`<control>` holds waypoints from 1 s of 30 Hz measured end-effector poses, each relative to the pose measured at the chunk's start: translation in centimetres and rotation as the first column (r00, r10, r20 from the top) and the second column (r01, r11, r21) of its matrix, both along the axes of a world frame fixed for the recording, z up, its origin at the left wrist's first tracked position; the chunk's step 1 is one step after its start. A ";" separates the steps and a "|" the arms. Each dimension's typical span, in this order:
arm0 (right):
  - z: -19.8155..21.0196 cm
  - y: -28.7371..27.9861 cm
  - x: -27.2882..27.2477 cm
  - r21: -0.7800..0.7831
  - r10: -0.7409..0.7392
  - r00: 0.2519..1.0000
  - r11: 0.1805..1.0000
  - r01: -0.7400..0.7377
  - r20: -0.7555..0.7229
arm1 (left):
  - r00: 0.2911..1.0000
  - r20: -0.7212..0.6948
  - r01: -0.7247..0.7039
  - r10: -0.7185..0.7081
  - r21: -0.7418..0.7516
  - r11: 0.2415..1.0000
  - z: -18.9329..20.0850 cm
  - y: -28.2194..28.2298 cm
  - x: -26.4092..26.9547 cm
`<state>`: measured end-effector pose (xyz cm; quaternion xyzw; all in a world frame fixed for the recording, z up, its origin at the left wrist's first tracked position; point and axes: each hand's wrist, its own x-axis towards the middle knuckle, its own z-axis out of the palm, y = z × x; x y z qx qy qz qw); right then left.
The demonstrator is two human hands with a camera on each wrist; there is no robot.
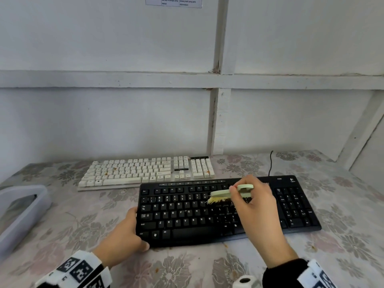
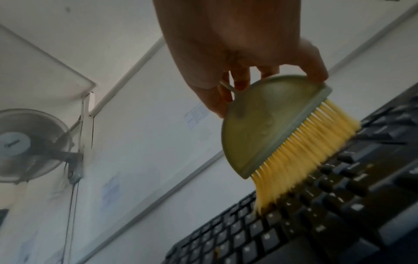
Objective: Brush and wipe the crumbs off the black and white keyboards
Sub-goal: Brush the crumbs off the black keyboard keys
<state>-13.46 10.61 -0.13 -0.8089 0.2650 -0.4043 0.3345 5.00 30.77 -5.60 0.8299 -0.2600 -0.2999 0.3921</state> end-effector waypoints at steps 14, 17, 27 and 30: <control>1.1 -4.3 -3.8 0.241 0.005 0.988 0.970 -0.043 0.155 | 1.000 0.014 -0.017 0.017 -0.004 1.000 -0.4 0.1 0.2; 0.3 -4.6 -4.4 0.233 0.055 0.997 0.970 -0.068 0.062 | 1.000 0.002 -0.017 0.017 0.004 1.000 -0.3 0.0 0.2; 0.5 -7.9 -7.0 0.205 -0.018 0.997 0.979 0.002 0.077 | 1.000 0.002 -0.031 0.031 0.024 0.999 0.0 -0.1 -0.1; 0.3 -9.3 -7.7 0.148 -0.096 0.995 0.985 0.093 0.016 | 0.999 -0.011 -0.036 0.037 0.023 0.999 0.1 0.0 -0.1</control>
